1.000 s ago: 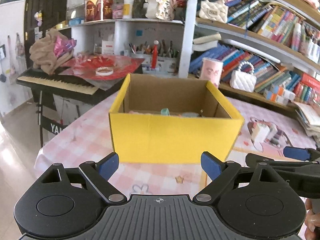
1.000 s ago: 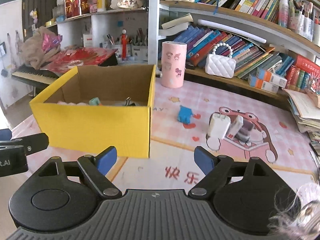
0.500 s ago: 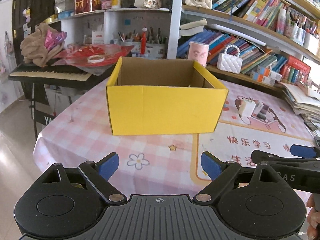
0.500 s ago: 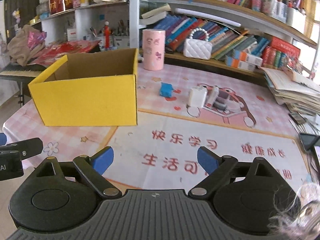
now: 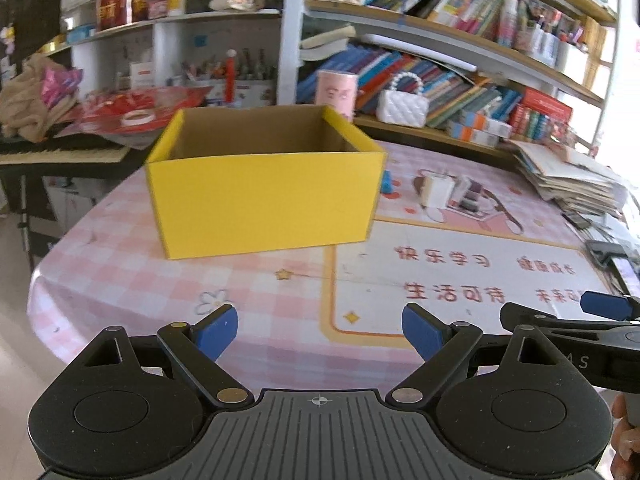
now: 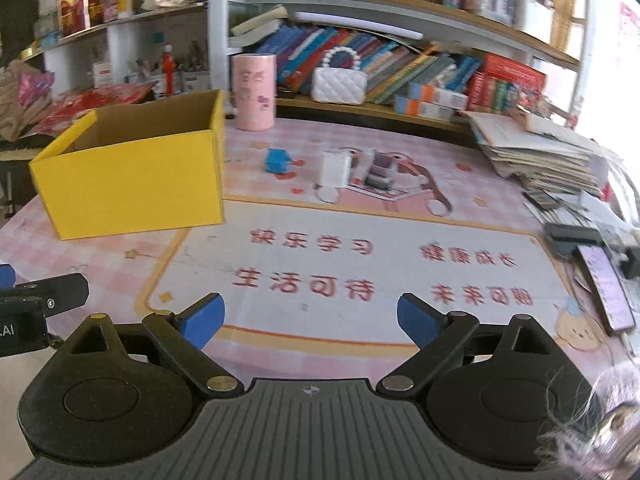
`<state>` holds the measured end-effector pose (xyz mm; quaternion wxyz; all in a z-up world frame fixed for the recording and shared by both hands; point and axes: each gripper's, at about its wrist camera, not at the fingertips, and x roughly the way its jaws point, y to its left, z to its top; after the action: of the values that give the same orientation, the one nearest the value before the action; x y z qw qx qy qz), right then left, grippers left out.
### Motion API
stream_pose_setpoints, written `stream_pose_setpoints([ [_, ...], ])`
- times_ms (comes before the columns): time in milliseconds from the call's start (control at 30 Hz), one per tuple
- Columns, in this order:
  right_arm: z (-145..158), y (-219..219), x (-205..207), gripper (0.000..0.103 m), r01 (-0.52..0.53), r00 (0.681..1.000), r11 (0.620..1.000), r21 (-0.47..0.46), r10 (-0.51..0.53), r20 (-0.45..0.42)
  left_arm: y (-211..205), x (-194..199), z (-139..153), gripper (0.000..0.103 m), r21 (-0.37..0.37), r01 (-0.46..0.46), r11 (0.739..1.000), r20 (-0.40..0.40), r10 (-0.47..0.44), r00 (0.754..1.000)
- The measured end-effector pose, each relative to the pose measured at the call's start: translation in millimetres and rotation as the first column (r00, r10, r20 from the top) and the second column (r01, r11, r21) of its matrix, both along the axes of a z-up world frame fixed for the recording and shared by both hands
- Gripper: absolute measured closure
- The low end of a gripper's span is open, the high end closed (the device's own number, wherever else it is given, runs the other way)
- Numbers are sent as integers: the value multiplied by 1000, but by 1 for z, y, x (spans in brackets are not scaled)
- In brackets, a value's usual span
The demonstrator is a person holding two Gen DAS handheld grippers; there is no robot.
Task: Organize objects
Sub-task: 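Withdraw both tools from the box toward the charger and toy car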
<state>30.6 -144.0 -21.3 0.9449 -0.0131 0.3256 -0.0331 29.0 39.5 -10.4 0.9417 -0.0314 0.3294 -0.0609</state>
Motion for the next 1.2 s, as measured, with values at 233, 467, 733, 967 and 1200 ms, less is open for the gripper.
stream_pose_setpoints([
  [233,0,-27,-12,9,114,994,994,5,-114,-3,-26,7,0,12,2,102,995,3,-102,995],
  [467,-2,-51,-19,9,195,981,981,-3,-195,-14,-53,17,-3,12,-3,182,983,-9,-182,983],
  [733,-6,-71,-13,8,225,974,974,-15,-225,-35,-80,32,-7,12,-5,227,974,-23,-227,974],
  [967,-6,-88,8,8,221,974,975,-17,-221,-43,-96,53,-7,12,-11,234,972,-33,-234,972],
  [1200,-3,-106,42,8,176,983,984,-25,-177,-39,-115,81,-5,12,-14,208,978,-37,-208,977],
])
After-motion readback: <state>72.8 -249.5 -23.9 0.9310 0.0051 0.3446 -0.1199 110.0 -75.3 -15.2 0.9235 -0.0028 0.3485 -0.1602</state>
